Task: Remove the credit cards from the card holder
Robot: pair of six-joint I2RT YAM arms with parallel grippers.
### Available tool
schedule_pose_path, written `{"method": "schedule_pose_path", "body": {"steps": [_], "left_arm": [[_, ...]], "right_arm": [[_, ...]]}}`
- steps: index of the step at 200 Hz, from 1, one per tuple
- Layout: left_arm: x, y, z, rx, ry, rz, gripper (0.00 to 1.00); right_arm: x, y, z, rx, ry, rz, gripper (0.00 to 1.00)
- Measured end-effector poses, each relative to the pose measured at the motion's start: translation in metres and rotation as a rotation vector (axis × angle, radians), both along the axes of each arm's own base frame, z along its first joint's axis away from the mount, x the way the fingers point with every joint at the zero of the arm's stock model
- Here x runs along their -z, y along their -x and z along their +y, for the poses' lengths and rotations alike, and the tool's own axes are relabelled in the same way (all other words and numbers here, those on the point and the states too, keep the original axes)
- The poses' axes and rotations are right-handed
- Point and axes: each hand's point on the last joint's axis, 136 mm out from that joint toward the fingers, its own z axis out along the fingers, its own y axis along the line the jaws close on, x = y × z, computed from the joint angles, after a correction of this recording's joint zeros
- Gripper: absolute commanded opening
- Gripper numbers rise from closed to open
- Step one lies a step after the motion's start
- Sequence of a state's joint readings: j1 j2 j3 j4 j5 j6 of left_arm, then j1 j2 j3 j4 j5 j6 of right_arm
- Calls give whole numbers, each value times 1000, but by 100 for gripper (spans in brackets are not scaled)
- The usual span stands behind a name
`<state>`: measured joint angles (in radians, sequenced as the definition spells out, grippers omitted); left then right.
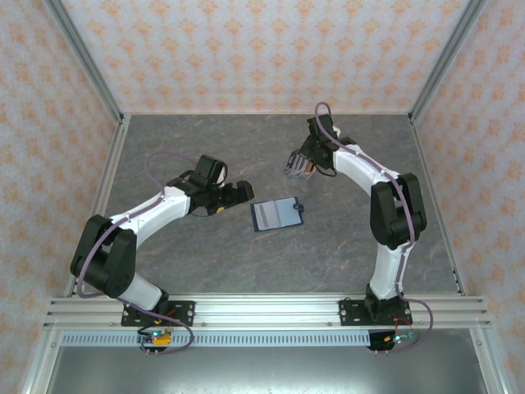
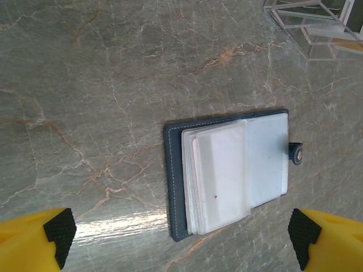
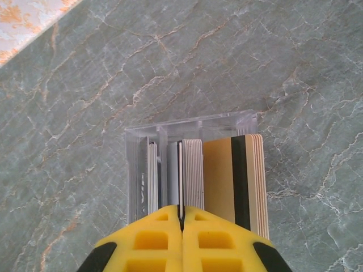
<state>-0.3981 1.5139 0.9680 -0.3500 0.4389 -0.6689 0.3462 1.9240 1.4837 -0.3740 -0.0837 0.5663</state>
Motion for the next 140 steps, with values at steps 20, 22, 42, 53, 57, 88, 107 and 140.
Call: {"method": "schedule_pose_path", "body": {"steps": [20, 22, 42, 53, 57, 88, 107, 140], "left_arm": [[0, 0, 0, 6, -3, -4, 100], [0, 0, 0, 6, -3, -4, 100], [0, 0, 0, 10, -4, -6, 100], [0, 0, 0, 12, -5, -7, 100], [0, 0, 0, 12, -5, -7, 100], [0, 0, 1, 12, -6, -6, 100], [0, 0, 0, 12, -5, -7, 100], [1, 1, 1, 12, -6, -3, 100]], "right_arm": [[4, -1, 0, 2, 6, 8, 2], [5, -1, 0, 2, 6, 9, 2], [8, -4, 0, 2, 11, 9, 4], [9, -6, 1, 2, 11, 8, 5], [9, -6, 1, 1, 11, 9, 6], [12, -9, 2, -6, 17, 12, 16], [13, -8, 2, -13, 26, 17, 27], [14, -4, 0, -28, 41, 31, 34]]}}
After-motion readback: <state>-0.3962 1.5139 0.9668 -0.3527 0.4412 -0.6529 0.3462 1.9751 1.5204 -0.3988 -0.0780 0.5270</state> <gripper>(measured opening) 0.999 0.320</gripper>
